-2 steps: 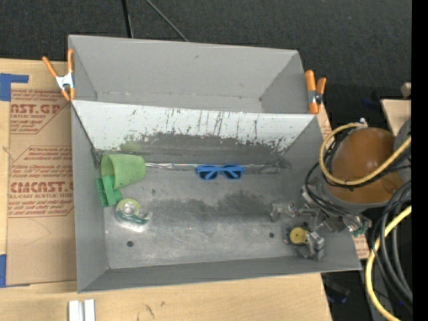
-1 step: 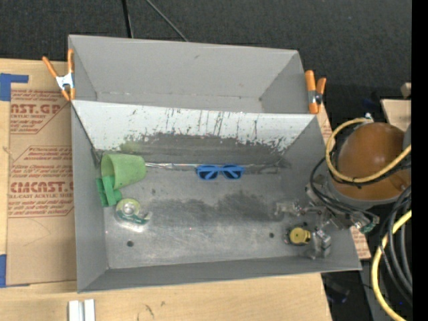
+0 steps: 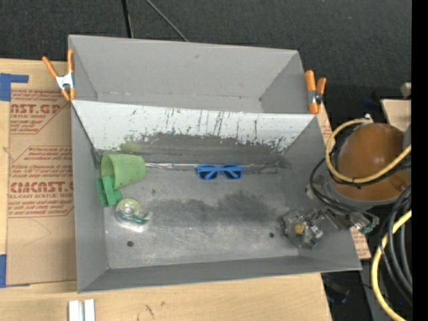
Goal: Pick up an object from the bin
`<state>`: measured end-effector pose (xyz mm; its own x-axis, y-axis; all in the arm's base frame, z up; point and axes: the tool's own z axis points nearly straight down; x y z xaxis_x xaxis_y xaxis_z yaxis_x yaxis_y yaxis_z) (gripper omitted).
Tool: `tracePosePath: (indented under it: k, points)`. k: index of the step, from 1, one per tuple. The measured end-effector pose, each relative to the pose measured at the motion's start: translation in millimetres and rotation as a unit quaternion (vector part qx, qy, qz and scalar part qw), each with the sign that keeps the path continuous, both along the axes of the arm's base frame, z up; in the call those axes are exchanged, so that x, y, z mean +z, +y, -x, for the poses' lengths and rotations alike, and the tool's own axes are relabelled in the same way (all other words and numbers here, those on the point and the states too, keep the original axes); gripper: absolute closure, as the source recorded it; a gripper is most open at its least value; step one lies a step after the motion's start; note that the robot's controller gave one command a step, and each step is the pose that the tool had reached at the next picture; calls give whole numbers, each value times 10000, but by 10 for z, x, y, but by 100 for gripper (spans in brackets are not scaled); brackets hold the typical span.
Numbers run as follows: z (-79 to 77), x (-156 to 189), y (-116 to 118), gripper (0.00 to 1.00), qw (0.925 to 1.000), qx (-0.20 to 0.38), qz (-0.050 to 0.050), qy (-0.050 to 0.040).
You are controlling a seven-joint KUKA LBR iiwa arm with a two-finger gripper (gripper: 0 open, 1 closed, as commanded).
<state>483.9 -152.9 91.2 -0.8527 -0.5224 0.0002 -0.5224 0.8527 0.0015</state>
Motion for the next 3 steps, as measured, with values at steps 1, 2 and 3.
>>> tracePosePath:
  k: [1, 2, 3]
  points:
    - [-6, 3, 2, 0, 10000, -1, -1, -7]
    - [-278, -87, 45, 0, 9952, 973, -56, 17]
    - [-281, -81, 1, 100, 9952, 978, -20, 3]
